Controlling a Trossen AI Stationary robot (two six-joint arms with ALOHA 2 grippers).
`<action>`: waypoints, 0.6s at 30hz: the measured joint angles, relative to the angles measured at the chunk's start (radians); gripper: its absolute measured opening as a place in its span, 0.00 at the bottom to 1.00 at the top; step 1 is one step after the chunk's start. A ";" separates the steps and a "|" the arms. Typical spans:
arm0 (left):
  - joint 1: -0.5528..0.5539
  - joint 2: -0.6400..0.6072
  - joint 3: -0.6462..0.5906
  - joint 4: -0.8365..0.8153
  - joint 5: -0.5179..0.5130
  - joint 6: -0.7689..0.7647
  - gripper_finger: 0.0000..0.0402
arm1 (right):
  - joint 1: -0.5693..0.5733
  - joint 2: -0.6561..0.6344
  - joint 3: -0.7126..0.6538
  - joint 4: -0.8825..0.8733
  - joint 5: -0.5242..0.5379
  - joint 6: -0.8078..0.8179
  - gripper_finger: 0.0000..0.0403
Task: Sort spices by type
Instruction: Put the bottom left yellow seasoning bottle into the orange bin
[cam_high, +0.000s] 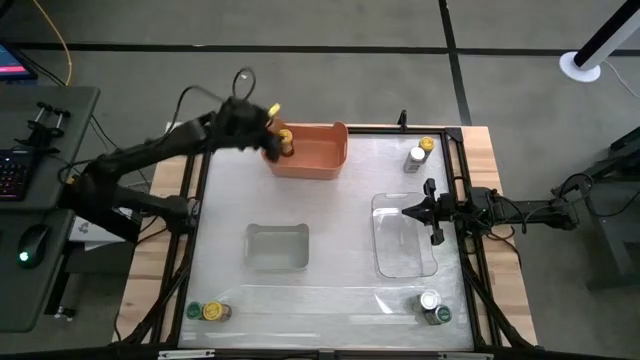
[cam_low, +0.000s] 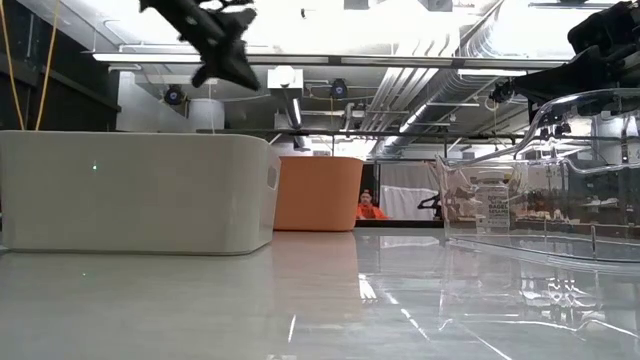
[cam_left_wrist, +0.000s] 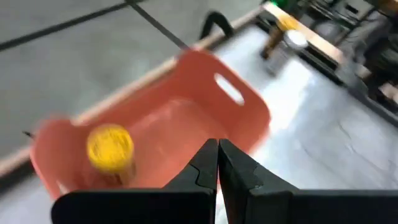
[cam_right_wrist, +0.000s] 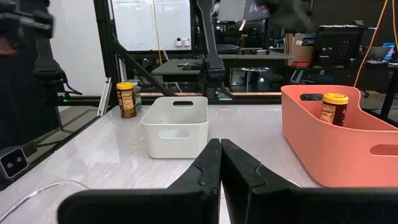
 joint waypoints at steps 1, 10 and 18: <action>-0.035 -0.048 -0.050 0.010 -0.002 -0.017 0.00 | 0.000 0.000 0.000 0.000 0.000 0.000 0.00; -0.463 -0.493 -0.388 0.167 -0.038 -0.266 0.00 | 0.000 0.000 0.000 0.000 0.000 0.000 0.00; -0.707 -0.504 -0.252 -0.123 0.134 -0.060 0.00 | 0.000 0.000 0.000 0.000 0.000 0.000 0.00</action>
